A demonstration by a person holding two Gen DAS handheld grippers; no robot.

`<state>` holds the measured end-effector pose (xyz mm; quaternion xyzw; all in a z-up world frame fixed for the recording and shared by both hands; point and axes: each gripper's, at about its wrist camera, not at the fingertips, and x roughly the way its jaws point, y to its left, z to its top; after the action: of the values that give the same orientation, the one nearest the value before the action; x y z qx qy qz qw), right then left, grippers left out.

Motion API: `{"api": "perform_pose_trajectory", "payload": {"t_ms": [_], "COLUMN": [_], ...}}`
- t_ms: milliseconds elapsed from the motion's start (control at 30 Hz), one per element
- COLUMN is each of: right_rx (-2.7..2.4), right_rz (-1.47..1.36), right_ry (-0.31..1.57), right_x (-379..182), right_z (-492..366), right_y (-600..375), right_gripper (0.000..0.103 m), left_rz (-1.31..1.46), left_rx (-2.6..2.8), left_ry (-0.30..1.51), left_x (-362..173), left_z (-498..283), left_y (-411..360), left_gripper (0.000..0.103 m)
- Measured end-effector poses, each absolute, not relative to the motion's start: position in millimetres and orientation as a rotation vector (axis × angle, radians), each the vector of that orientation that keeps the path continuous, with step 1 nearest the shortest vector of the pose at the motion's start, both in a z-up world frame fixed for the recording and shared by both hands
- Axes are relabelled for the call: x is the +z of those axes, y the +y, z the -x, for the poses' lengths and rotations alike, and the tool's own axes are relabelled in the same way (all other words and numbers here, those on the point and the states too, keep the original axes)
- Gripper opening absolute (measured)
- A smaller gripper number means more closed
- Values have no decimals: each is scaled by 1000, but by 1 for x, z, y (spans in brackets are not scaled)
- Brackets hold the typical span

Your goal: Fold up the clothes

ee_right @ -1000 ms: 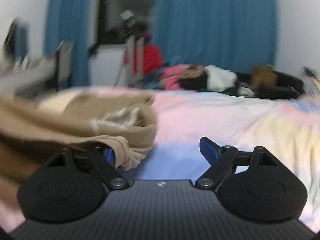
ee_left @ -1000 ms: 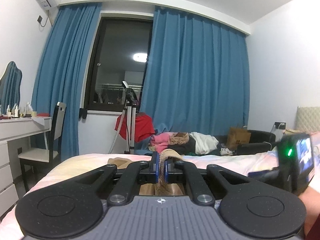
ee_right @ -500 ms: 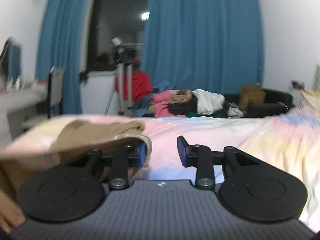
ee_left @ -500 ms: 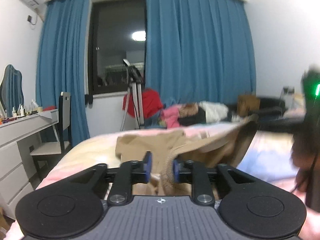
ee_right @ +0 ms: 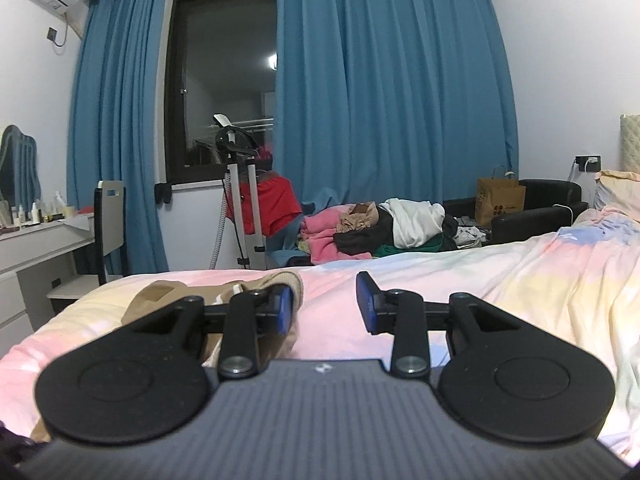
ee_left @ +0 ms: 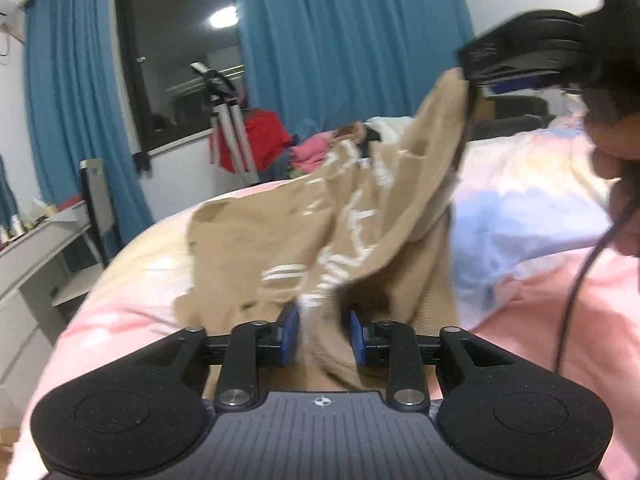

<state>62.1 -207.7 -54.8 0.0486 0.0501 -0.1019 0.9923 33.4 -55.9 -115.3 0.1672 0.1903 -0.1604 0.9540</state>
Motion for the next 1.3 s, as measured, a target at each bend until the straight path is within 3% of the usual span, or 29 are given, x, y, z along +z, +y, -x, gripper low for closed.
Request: {"api": "perform_pose_trajectory", "payload": {"t_ms": [33, 433, 767, 867, 1000, 1300], "right_rx": [-203, -257, -158, -128, -202, -330], "right_rz": [-98, -84, 17, 37, -30, -208], "right_ry": [100, 131, 494, 591, 493, 97], "right_x": [-55, -63, -105, -121, -112, -27], "right_z": [-62, -66, -106, -115, -102, -58], "right_y": [-208, -213, -199, -194, -201, -209], "right_gripper": [36, 36, 38, 39, 47, 55], "left_rz": [-349, -352, -205, -158, -148, -56], "left_rx": [-322, -34, 194, 233, 210, 178], "left_ry": [385, 484, 371, 353, 323, -10], "left_x": [-118, -130, -87, -73, -65, 14], "left_z": [-33, -46, -47, -47, -35, 9], "left_y": [-60, -45, -7, 5, 7, 2], "left_gripper": [42, 46, 52, 59, 59, 65]}}
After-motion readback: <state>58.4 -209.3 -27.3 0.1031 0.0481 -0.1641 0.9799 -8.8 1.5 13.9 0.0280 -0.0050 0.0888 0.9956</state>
